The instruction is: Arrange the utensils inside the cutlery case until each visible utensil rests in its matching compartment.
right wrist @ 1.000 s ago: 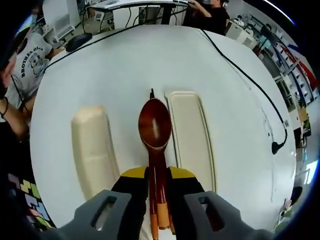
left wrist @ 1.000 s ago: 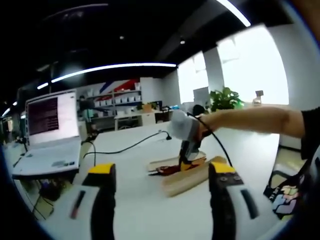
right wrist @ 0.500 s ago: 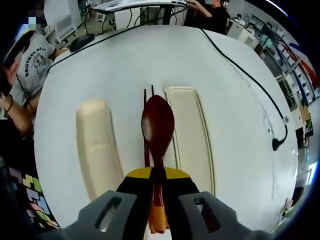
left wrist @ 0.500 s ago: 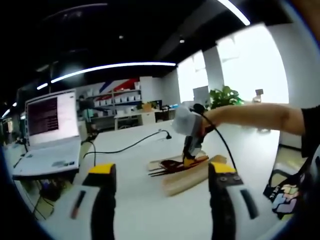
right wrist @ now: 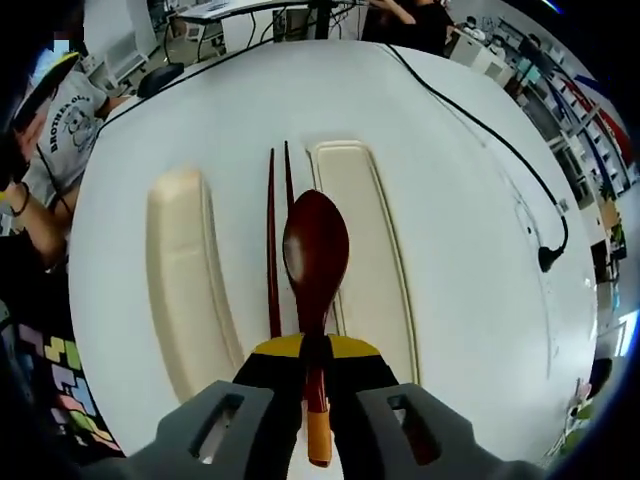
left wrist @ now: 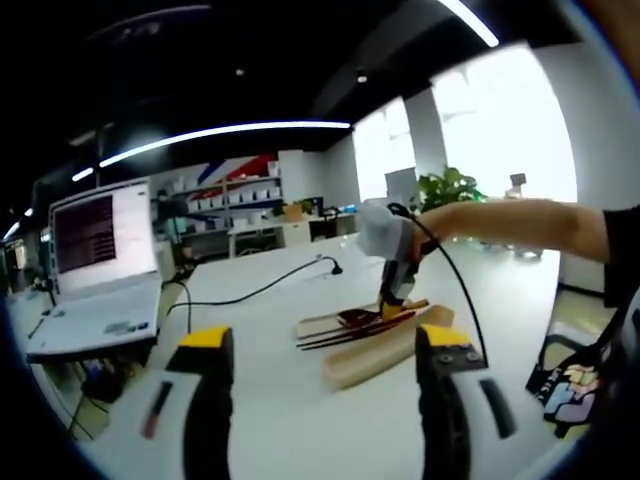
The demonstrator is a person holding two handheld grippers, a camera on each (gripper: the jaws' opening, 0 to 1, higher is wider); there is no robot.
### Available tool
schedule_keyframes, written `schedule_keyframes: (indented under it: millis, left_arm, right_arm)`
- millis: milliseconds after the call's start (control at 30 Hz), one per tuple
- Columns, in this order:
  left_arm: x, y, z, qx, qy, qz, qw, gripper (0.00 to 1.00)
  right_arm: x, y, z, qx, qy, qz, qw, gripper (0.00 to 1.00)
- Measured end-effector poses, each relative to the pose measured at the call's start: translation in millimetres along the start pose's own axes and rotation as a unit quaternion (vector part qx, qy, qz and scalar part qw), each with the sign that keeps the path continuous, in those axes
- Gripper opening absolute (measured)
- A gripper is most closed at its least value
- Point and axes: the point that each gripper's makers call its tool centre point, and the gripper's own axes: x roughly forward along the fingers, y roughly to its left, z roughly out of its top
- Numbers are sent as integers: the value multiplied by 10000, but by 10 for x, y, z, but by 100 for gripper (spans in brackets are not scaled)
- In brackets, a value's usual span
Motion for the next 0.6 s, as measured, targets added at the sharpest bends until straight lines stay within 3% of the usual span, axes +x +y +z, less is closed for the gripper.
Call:
schedule_keyframes:
  millis: [600]
  left_arm:
    - [33,-34,17,30,5,-52,10000,77]
  right_arm:
    - [-17,-71,-71,-1,-73,-44,10000,7]
